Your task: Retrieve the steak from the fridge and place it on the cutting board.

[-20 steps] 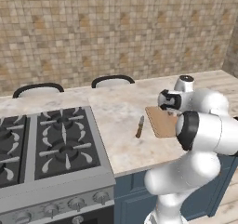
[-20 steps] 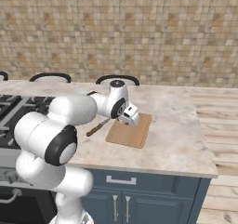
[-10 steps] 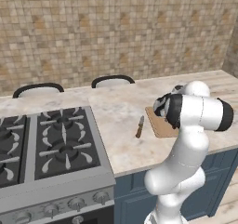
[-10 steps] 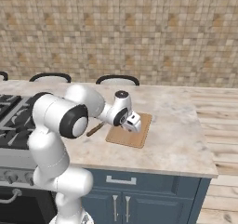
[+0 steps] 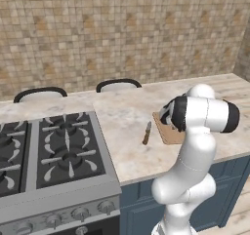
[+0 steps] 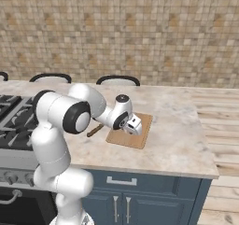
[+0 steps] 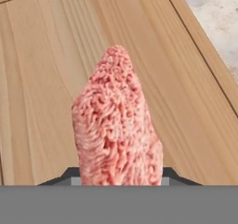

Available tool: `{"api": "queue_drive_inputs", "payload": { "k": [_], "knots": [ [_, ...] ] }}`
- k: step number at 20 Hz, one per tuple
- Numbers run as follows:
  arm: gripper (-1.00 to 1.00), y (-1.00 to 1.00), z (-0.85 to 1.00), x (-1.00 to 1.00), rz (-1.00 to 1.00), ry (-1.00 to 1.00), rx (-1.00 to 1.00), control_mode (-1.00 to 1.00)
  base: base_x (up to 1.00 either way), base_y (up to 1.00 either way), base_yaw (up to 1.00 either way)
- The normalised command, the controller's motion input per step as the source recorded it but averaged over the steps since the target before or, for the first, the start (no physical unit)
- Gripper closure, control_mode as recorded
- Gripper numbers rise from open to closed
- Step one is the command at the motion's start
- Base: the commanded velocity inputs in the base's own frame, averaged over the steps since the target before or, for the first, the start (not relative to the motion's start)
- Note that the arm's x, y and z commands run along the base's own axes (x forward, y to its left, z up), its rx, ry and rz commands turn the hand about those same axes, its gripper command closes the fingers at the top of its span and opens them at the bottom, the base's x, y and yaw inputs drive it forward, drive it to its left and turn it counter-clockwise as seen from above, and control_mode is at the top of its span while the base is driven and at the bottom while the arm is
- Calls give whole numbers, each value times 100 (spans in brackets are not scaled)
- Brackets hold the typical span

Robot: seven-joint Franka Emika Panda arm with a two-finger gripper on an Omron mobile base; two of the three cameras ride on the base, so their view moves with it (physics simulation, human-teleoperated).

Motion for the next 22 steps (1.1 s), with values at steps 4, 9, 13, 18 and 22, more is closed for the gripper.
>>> {"api": "queue_drive_inputs", "payload": {
  "k": [4, 9, 13, 18, 22],
  "knots": [
    [-100, 0, -8, 4, 0, 0, 0, -100, 0, 0, 0],
    [-100, 0, 0, 4, 2, 0, 0, -100, 0, 0, 0],
    [-100, 0, 0, 4, 2, 0, 0, -100, 0, 0, 0],
    [-100, 0, 10, 3, 0, 0, 0, -100, 0, 0, 0],
    [-100, 16, 61, -18, 0, -1, -3, -100, 0, 0, 0]
  ]
}}
